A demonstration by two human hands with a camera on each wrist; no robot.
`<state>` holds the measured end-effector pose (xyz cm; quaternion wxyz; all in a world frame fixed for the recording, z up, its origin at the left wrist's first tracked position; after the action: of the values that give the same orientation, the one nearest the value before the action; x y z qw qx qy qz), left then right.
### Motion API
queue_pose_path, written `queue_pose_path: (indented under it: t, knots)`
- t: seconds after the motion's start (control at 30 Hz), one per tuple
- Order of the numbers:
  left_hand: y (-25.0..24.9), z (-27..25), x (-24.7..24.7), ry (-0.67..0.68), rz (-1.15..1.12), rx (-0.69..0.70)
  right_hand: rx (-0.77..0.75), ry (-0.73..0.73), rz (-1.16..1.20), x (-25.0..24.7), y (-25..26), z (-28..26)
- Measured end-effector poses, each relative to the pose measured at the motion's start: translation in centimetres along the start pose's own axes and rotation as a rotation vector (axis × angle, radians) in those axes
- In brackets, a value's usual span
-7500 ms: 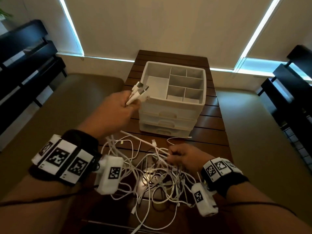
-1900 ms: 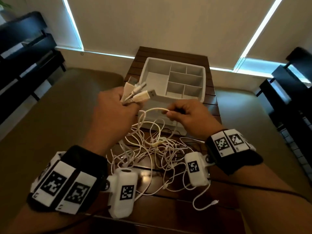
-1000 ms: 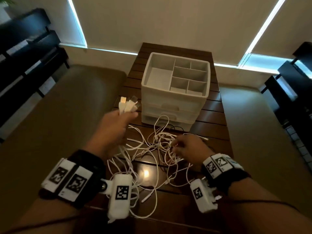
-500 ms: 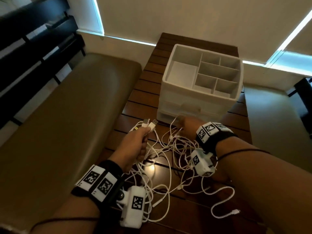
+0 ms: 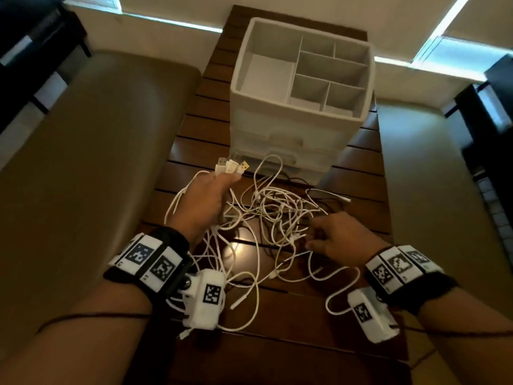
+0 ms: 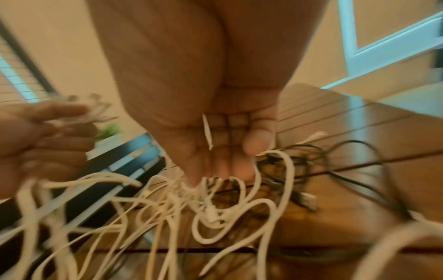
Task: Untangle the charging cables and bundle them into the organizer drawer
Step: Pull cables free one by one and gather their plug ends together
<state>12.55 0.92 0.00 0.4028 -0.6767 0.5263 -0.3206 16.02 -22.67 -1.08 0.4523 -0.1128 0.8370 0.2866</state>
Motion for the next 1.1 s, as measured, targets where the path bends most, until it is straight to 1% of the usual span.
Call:
queue_pose_path:
  t: [0.03,0.07,0.1,0.17,0.2,0.23,0.27,0.3,0.33,0.4,0.43,0.47,0.53,0.63,0.7,0.77,0.87,0.93,0.97,1.03,1.1]
  knots:
    - [0.1,0.0,0.2,0.001,0.004,0.003,0.091,0.010,-0.008,-0.1,-1.3,-0.6]
    - [0.4,0.0,0.4,0.006,0.009,0.004,0.177,0.066,-0.034,0.3,-2.8,-1.2]
    - [0.5,-0.1,0.6,0.014,0.013,0.002,0.229,0.167,-0.076,0.8,-3.8,-1.9]
    - [0.6,-0.6,1.1,0.033,0.028,0.004,0.300,0.453,-0.150,2.8,-5.1,-3.4]
    - [0.5,-0.8,1.4,0.045,0.035,0.010,0.341,0.562,-0.168,3.8,-5.6,-4.2]
    - [0.4,-1.2,1.7,0.057,0.043,0.017,0.368,0.616,-0.180,4.6,-6.0,-4.8]
    - [0.3,-1.5,2.0,0.068,0.058,0.028,0.391,0.621,-0.179,5.2,-6.4,-5.1]
    - [0.2,-1.8,2.3,0.078,0.069,0.040,0.409,0.573,-0.148,5.7,-6.8,-5.2]
    - [0.2,-2.0,2.5,0.088,0.077,0.049,0.455,0.494,-0.069,5.9,-7.0,-5.2]
    - [0.3,-2.3,2.8,0.095,0.075,0.042,0.512,0.325,0.152,6.3,-6.6,-5.1]
    - [0.3,-2.6,2.9,0.093,0.080,0.037,0.519,0.255,0.226,6.4,-6.5,-4.8]
    - [0.3,-2.7,2.9,0.090,0.102,0.041,0.508,0.193,0.252,6.2,-6.5,-4.6]
    - [0.0,-3.2,3.0,0.087,0.173,0.064,0.489,0.096,0.357,5.6,-6.0,-4.1]
    - [-0.1,-3.4,3.1,0.083,0.245,0.090,0.503,-0.041,0.795,4.3,-4.6,-3.5]
    - [0.3,-3.3,3.0,0.087,0.228,0.066,0.482,-0.107,1.030,2.8,-3.2,-3.0]
    - [0.5,-3.4,3.0,0.121,0.232,0.033,0.458,-0.181,1.201,1.2,-1.8,-2.3]
    - [0.7,-4.1,3.6,0.244,0.212,-0.025,0.446,-0.277,1.412,-0.8,-0.3,-1.2]
    - [0.7,-4.7,4.2,0.344,0.170,-0.056,0.445,-0.301,1.499,-1.4,0.6,-0.6]
    - [0.7,-4.9,4.6,0.361,0.149,-0.065,0.451,-0.305,1.526,-1.5,1.0,-0.5]
    - [0.4,-4.9,4.9,0.337,0.146,-0.044,0.461,-0.316,1.592,-1.8,1.8,-0.2]
    - [0.3,-4.4,4.8,0.282,0.106,-0.039,0.450,-0.317,1.676,-2.1,2.7,0.1]
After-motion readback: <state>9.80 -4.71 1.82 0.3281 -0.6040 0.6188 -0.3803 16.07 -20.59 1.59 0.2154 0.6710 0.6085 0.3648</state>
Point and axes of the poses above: each hand's wrist, its own z-axis towards the middle knuckle, its own x-axis out of the palm, y = z × x, the point moved 5 cm from there along z, towards the middle knuckle, and after that the axes turned 5 degrees about -x, right-handed, at the moved point
